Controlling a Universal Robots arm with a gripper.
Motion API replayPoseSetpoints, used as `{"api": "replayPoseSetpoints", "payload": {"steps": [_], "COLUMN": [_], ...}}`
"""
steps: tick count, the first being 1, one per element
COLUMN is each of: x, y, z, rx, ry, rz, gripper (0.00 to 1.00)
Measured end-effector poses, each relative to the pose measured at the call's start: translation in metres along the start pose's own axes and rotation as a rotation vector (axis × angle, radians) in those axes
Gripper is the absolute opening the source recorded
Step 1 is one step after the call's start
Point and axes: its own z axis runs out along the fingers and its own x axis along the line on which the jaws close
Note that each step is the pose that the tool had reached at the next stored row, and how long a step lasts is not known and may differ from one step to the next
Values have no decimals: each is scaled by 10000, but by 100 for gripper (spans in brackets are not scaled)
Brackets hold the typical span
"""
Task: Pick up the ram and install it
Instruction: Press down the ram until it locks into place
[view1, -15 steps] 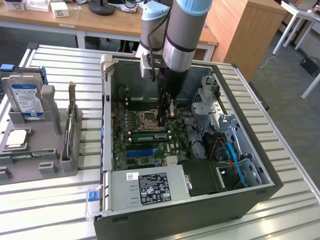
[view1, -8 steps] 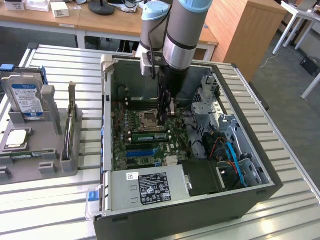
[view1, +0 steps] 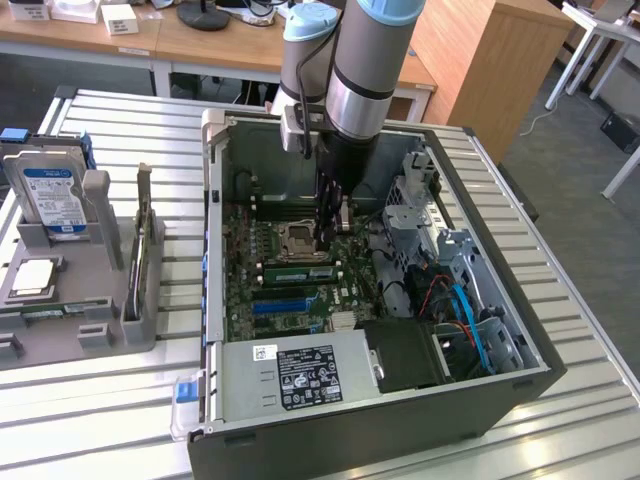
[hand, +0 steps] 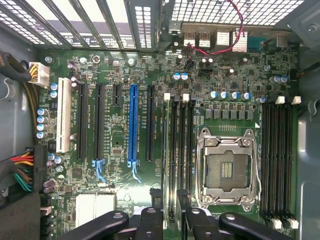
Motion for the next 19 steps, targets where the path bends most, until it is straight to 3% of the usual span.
{"api": "replayPoseSetpoints", "payload": {"steps": [3, 4, 7, 19], "x": [0, 0, 0, 0], "y": [0, 0, 0, -22], "z": [0, 0, 0, -1], "rx": [0, 0, 0, 0], "ry": [0, 0, -1, 1], "rz": [0, 0, -1, -1], "gripper": [24, 17, 11, 11]}}
